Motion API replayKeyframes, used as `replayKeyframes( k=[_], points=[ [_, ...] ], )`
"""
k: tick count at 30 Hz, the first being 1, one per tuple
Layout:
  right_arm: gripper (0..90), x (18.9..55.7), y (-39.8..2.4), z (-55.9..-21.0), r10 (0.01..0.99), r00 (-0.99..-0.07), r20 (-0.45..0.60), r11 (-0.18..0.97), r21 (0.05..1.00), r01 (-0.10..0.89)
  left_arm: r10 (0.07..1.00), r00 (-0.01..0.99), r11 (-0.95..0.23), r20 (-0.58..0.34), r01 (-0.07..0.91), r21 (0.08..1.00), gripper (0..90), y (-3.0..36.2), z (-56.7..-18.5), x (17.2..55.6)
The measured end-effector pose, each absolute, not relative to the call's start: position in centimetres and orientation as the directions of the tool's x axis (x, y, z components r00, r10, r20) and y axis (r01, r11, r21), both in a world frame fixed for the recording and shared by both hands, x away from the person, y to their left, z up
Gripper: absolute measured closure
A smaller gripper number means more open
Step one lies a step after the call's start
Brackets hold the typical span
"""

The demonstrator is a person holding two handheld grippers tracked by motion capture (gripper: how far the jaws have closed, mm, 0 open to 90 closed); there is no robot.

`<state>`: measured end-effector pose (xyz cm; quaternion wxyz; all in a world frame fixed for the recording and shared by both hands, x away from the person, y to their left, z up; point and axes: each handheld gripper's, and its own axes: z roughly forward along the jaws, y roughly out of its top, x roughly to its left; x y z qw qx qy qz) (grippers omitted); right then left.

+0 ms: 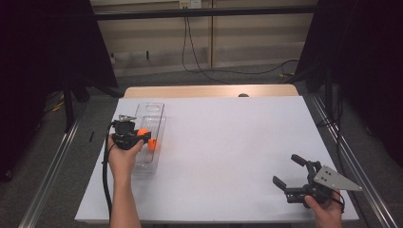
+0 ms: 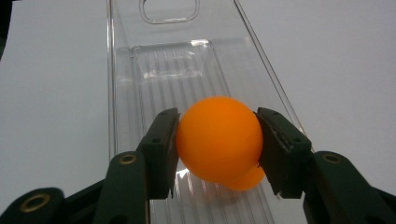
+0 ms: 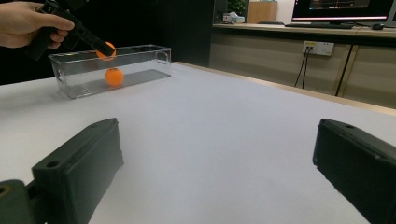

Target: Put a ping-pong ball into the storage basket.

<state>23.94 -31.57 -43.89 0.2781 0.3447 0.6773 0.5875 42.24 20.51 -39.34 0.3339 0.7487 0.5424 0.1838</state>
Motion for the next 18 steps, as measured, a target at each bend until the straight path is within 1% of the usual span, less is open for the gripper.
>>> replayKeyframes(
  k=[18],
  points=[
    [0.9, 23.93, -31.56, -43.89, 0.793, -0.608, 0.029, 0.072, 0.987, 0.141, 0.934, 0.347, -0.195, -0.084, 0.695, 0.692, 50.8, 20.29, -39.69, 42.48]
  ],
)
